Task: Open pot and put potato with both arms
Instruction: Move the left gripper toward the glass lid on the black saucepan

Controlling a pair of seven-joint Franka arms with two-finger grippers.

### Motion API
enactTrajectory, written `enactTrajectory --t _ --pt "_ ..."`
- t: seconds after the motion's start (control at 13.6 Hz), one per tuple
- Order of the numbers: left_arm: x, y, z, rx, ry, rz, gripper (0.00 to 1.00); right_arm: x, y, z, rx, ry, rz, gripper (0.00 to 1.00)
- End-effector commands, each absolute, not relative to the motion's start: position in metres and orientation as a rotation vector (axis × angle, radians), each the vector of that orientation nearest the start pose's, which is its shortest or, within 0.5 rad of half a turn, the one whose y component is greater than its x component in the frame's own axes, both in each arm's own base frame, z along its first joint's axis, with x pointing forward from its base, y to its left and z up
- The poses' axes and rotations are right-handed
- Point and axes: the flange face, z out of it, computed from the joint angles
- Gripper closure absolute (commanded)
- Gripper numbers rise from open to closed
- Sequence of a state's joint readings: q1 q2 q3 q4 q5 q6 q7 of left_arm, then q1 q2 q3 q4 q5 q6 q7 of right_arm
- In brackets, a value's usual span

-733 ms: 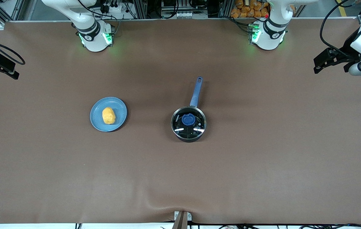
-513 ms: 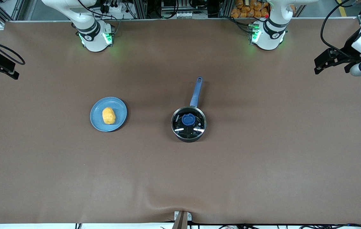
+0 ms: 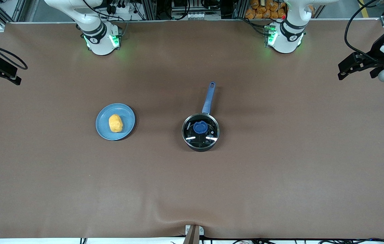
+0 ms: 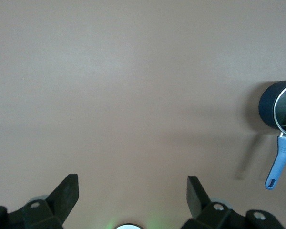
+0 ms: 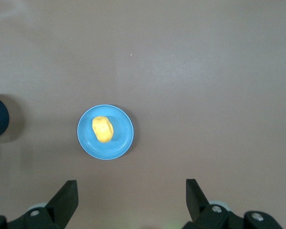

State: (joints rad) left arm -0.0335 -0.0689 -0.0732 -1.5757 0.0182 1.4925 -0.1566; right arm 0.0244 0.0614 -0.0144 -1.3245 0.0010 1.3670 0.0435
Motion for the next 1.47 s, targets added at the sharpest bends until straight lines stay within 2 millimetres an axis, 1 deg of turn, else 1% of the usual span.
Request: enactTrajectory --t 0.0,0.15,0.29,0.44,0.59,0.81,0.95,1.03,1.1,1.17,1.25,1.32,1.39 --pt "0.525 -0.051 0.656 -3.123 -0.069 0.023 0.0 0.548 0.008 0.683 -3.126 0.05 0.037 0.0" --pt "0.527 -0.051 0.652 -3.122 -0.071 0.035 0.0 0.554 0.016 0.663 -3.126 0.033 0.039 0.0" --pt "0.528 -0.051 0.652 -3.122 -0.076 0.033 0.0 0.561 0.023 0.651 -3.124 0.019 0.016 0.0" --pt "0.529 -0.05 0.651 -3.122 -0.078 0.031 0.0 0.564 0.029 0.646 -3.121 0.021 0.016 0.0" --pt "0.53 -0.044 0.652 -3.124 -0.095 0.024 0.0 0.566 0.028 0.643 -3.121 0.026 0.03 0.0" --pt "0.53 -0.044 0.652 -3.126 -0.095 0.022 0.0 0.567 0.028 0.641 -3.121 0.026 0.033 0.0" --pt "0.532 -0.044 0.65 -3.124 -0.092 0.026 0.0 0.581 0.035 0.625 -3.12 0.013 0.024 0.0" --pt "0.532 -0.044 0.65 -3.124 -0.095 0.026 0.0 0.591 0.043 0.606 -3.119 -0.004 0.022 0.0" --pt "0.533 -0.044 0.648 -3.124 -0.095 0.031 0.0 0.597 0.05 0.589 -3.115 0.003 -0.015 0.0" --pt "0.533 -0.045 0.648 -3.124 -0.092 0.033 0.0 0.599 0.056 0.574 -3.114 -0.005 -0.034 0.0" --pt "0.533 -0.045 0.647 -3.126 -0.092 0.036 0.0 0.599 0.055 0.569 -3.113 -0.005 -0.037 0.0" --pt "0.533 -0.045 0.647 -3.126 -0.092 0.036 0.0 0.599 0.051 0.569 -3.114 -0.014 -0.03 0.0" --pt "0.534 -0.045 0.645 -3.125 -0.092 0.039 0.0 0.6 0.046 0.573 -3.112 0.0 -0.042 0.0"
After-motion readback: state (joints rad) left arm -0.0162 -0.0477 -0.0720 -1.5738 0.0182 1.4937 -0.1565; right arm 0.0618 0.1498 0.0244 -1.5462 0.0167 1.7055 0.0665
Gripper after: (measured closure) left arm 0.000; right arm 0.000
